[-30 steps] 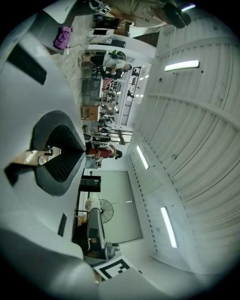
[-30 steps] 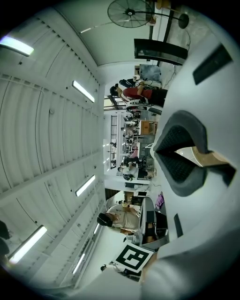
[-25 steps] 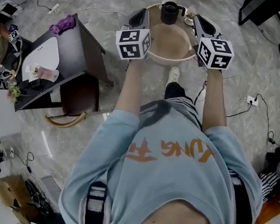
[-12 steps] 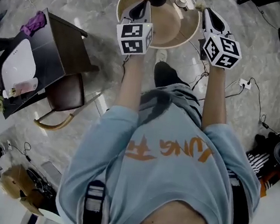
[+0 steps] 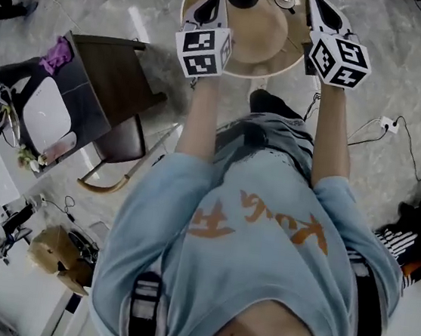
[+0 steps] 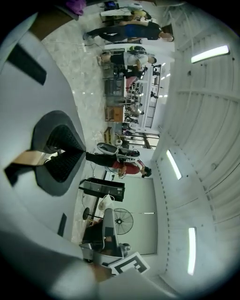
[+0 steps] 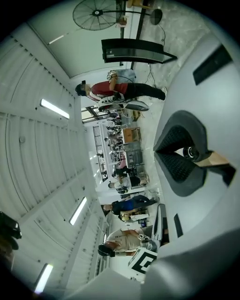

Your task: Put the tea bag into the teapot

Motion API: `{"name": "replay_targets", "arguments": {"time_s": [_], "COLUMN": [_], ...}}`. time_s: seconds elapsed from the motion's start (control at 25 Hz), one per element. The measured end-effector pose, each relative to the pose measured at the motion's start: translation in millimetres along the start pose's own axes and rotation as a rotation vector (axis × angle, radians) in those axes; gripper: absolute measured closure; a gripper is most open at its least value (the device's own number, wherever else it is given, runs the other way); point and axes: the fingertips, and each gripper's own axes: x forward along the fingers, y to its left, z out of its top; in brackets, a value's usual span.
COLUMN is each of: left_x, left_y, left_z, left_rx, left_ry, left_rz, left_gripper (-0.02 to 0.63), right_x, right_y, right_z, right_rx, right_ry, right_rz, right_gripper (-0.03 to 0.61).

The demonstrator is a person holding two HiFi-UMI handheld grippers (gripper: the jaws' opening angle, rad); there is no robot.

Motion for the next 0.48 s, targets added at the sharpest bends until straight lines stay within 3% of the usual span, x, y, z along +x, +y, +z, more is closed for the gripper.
{"name": "replay_targets", "arguments": {"time_s": [0.24,0.36,0.48], "left_x": [45.6,54.4,61.7], "left_y": [-3.3,-0.8,21.8], "left_z": [31.6,24.3,10.9], "left_rx": [0.058,0.092,0.063], "left_ry": [0.008,0.04,0.067], "left_rz": [0.005,-0.01,0.005], "left_gripper": [0.591,0.591,0.591], "right_x": [55.6,80.7,109.1], "right_y": [-24.7,-22.9,-9.4], "right_z": [22.5,18.9,-0.3], "right_rx": [0.042,0.065,0.063], "right_ry": [-0.014,-0.001,0.051], "right_rz": [0.055,0.07,0.095], "right_gripper": [0.566,0.566,0.566]}}
